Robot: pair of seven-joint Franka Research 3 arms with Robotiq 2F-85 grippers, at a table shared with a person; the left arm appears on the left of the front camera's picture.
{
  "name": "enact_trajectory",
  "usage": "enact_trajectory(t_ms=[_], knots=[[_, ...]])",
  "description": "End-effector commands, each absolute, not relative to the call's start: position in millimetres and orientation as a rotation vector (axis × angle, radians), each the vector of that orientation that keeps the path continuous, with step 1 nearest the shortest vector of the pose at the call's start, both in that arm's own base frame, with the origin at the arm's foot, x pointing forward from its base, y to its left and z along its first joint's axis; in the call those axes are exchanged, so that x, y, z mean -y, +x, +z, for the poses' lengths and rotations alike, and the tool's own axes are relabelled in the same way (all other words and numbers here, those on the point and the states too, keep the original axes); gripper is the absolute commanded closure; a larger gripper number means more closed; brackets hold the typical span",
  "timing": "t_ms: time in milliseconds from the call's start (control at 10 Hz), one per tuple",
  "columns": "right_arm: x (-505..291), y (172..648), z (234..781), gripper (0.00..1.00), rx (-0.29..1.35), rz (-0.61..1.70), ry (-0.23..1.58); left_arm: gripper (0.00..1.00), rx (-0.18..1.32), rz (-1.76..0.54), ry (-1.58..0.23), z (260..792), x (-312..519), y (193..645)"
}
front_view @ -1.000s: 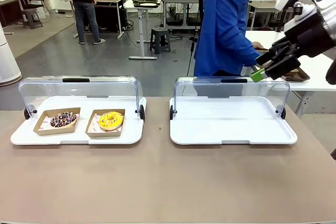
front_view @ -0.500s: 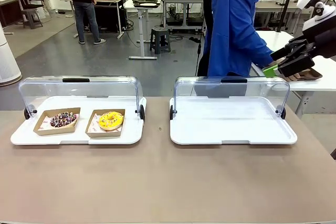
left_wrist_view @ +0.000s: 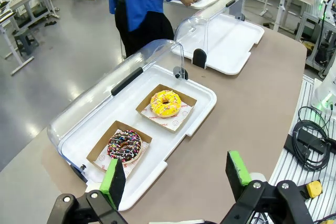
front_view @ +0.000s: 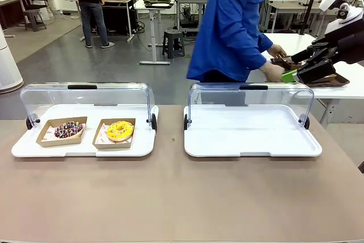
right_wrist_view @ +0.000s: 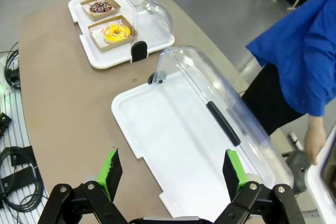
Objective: Provide the desired donut to the person.
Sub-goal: Place the picked Paper togo box onto the Handle tray extended by the person.
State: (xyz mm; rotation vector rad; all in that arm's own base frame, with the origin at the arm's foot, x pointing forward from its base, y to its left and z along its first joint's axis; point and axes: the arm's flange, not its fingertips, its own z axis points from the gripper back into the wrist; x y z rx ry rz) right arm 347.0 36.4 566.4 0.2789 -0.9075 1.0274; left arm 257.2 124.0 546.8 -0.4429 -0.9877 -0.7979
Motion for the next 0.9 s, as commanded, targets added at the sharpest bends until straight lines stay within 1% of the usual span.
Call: enact_trajectory(t_ms=[0,800], knots=[[-34.1,346.6,564.8,0.00,0.896,1.027,0.284,0.00,0.977,-0.791,-0.452,547.4,-124.6,256.2],[-34.1,346.6,564.8,0.00,0.896,1.027,0.284,0.00,0.977,-0.791,-0.452,547.4,-124.6,256.2]])
